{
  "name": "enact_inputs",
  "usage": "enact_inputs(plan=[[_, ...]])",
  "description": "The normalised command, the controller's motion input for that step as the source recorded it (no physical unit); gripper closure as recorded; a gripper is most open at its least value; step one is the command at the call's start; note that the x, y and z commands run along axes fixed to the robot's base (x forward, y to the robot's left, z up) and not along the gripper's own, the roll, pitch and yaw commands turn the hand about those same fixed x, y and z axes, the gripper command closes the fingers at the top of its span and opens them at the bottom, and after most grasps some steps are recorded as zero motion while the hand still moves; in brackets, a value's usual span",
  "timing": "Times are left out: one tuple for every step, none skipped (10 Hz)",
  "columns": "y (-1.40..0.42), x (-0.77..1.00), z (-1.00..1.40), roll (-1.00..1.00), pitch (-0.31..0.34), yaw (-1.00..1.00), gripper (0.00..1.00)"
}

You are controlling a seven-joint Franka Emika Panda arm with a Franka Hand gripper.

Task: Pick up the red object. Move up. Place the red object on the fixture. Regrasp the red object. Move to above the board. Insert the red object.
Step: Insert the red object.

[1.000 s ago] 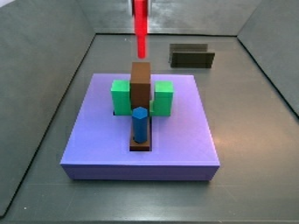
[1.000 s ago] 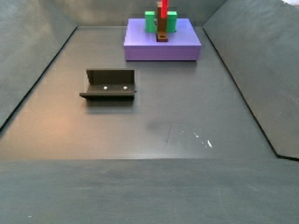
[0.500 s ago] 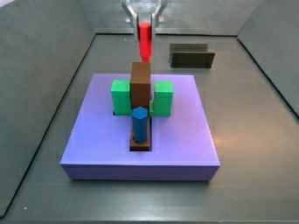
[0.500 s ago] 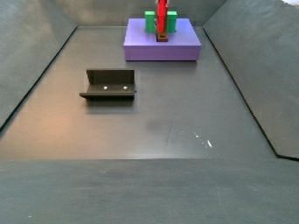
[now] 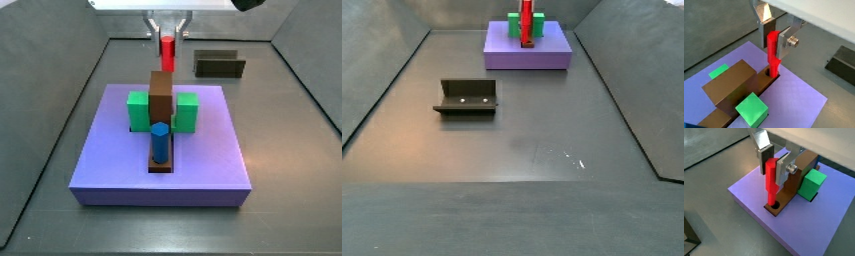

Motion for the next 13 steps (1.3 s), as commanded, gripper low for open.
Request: enact_inputs(plan=[[0.0,-0.17,0.04,-0.02,0.0,-0.03,1.0],[0.0,-0.09,0.1,-0.04,0.0,0.0,1.0],[0.0,-0.09,0.0,-0.04,0.0,0.0,1.0],[-0.01,0.0,0.0,-0.08,0.0,0.0,1.0],[-0.02,0.0,0.0,-0.08,0.0,0.0,1.0],[0.0,-0.04,-0.07,-0.09,-0.026,0.0,1.0],[-0.03,0.0,-0.07,-0.1,-0.027,0.0,1.0],[-0.02,0.06,-0.14,-0.08,-0.01,0.0,1.0],[0.0,0.1,-0.25,-0.06,-0.017,0.0,1.0],[0.0,0.13,-0.3,-0.07,-0.017,0.01,1.0],[0.01,0.12,-0.39,-0.05,-0.019,0.03,1.0],[0.02,0.03,-0.36,-0.04,-0.007,0.0,1.0],[0.03,0.0,-0.33,0.0,0.0,0.0,1.0]])
